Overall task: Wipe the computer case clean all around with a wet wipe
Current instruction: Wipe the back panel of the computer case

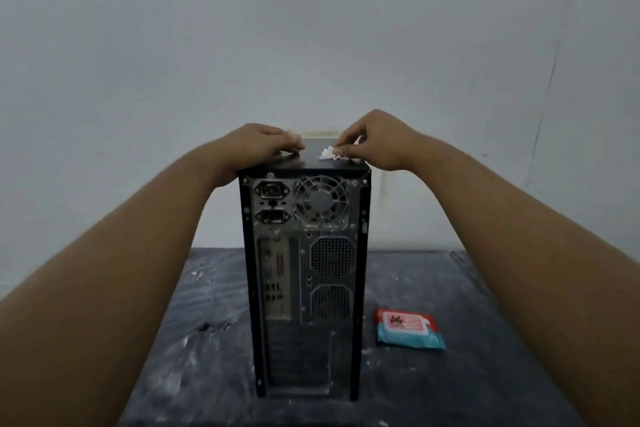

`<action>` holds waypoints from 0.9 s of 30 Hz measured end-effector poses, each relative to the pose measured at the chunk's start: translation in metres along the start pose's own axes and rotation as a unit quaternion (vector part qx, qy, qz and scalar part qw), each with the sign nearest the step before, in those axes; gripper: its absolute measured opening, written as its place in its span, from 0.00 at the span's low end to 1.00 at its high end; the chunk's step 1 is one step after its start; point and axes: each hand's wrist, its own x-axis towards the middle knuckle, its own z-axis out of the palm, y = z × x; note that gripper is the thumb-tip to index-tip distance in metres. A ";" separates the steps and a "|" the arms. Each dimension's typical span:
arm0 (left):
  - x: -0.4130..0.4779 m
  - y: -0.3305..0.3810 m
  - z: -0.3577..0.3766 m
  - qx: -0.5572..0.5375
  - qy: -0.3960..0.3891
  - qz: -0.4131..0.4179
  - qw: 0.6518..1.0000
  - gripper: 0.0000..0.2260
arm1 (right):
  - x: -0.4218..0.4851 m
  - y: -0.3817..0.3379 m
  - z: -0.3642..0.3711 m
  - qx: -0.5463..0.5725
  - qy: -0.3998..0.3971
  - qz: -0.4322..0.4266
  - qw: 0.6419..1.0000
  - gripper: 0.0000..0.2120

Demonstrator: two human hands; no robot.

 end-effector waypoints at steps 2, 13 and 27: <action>-0.030 0.006 0.002 -0.023 0.004 0.015 1.000 0.15 | -0.021 -0.005 -0.003 0.028 0.015 0.018 0.999 0.06; -0.123 -0.023 0.029 0.071 0.162 0.146 0.973 0.14 | -0.102 -0.050 0.013 -0.006 0.164 -0.010 0.986 0.06; -0.123 -0.047 0.030 -0.033 0.160 0.155 0.974 0.36 | -0.069 -0.122 0.082 -0.089 0.275 -0.069 0.955 0.09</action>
